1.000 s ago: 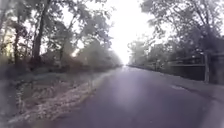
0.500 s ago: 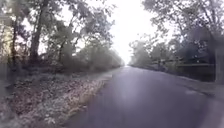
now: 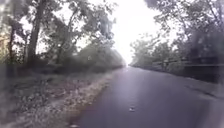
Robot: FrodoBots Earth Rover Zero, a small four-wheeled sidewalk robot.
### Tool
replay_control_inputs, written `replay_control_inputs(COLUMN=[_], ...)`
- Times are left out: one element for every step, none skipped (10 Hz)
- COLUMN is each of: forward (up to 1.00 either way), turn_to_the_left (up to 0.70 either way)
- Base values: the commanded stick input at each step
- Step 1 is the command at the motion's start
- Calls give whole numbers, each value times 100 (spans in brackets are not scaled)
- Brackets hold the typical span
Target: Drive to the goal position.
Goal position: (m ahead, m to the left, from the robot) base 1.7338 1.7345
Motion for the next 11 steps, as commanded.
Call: replay_control_inputs(forward=[100,100,100,100,100,100,100,100,100,100,98], turn_to_the_left=[0,0,0,0,0,0,0,0,0,0,-2])
